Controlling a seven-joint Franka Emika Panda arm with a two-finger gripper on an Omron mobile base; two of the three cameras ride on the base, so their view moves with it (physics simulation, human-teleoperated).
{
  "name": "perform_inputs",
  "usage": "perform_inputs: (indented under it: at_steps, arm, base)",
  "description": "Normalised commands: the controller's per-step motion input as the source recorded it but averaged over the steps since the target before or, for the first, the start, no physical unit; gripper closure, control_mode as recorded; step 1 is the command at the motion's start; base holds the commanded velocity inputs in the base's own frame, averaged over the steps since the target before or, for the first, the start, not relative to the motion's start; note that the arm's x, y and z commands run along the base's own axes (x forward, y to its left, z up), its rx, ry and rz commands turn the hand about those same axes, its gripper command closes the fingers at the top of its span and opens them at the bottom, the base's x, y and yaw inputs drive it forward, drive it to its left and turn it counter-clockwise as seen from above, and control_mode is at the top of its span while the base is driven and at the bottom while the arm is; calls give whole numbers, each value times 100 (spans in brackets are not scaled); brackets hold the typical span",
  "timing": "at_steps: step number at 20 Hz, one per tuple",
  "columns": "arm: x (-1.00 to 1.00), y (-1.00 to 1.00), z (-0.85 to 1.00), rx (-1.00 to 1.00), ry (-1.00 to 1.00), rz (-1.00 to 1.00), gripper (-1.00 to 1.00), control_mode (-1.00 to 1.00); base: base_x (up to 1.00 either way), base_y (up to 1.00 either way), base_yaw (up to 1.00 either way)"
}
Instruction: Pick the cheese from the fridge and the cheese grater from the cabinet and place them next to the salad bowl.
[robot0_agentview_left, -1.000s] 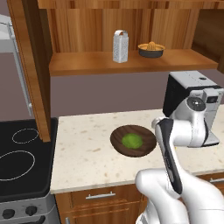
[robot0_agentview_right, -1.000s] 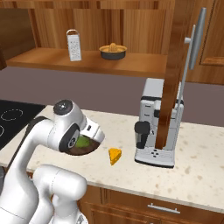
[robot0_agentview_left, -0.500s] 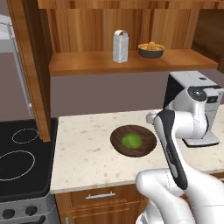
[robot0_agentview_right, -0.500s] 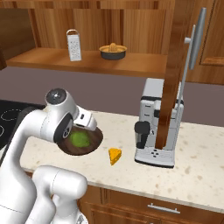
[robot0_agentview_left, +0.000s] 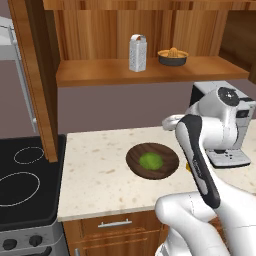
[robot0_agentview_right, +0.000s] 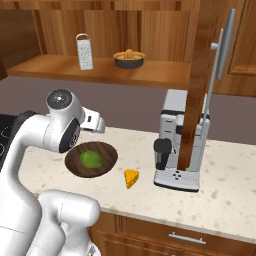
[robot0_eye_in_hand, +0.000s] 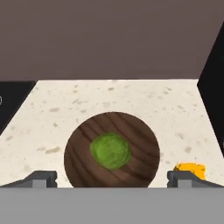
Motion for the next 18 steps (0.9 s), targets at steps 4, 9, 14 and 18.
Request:
perform_inputs:
  at_steps: [4, 9, 14, 18]
  arm:
    - [9, 16, 44, 0, -16, 14, -100, -100]
    - [17, 15, 52, -3, -4, 4, -100, -100]
    - [15, 14, 51, -2, -3, 2, -100, -100]
    - [14, 11, 43, -1, -6, 0, -100, -100]
  base:
    - [0, 0, 0]
    - [0, 0, 0]
    - [0, 0, 0]
    - [0, 0, 0]
